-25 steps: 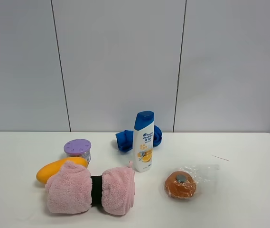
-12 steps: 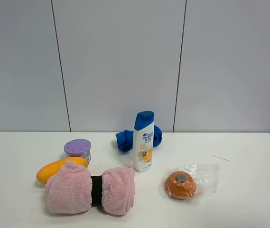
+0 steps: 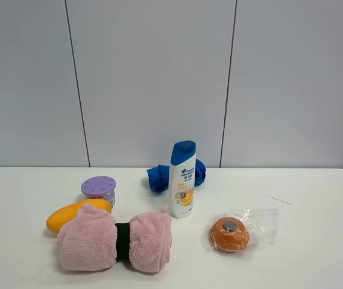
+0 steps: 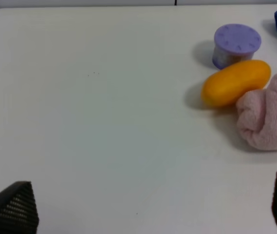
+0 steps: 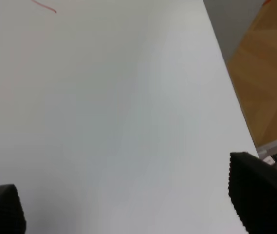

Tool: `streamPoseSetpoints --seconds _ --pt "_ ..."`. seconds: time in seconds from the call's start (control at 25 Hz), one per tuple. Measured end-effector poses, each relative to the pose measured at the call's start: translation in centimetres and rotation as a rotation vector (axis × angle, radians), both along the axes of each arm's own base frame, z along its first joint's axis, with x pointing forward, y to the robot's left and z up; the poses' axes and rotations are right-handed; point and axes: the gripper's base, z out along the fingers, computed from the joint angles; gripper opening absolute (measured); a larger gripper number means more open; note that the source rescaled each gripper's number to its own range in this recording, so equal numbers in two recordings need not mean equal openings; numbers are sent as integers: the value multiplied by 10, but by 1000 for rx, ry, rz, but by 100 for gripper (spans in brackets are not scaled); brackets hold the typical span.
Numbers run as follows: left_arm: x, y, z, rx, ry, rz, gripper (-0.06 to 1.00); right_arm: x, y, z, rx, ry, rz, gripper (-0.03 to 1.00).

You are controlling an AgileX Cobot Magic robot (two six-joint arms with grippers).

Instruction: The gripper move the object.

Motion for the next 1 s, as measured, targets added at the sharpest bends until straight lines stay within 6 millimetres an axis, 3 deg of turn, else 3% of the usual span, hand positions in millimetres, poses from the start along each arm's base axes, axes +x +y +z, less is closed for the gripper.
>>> streamPoseSetpoints --seconds 0.24,1.0 --pt "0 0 0 0 0 0 100 -7 7 -3 59 -94 37 72" --pt "0 0 0 0 0 0 100 -7 4 -3 61 -102 8 72"
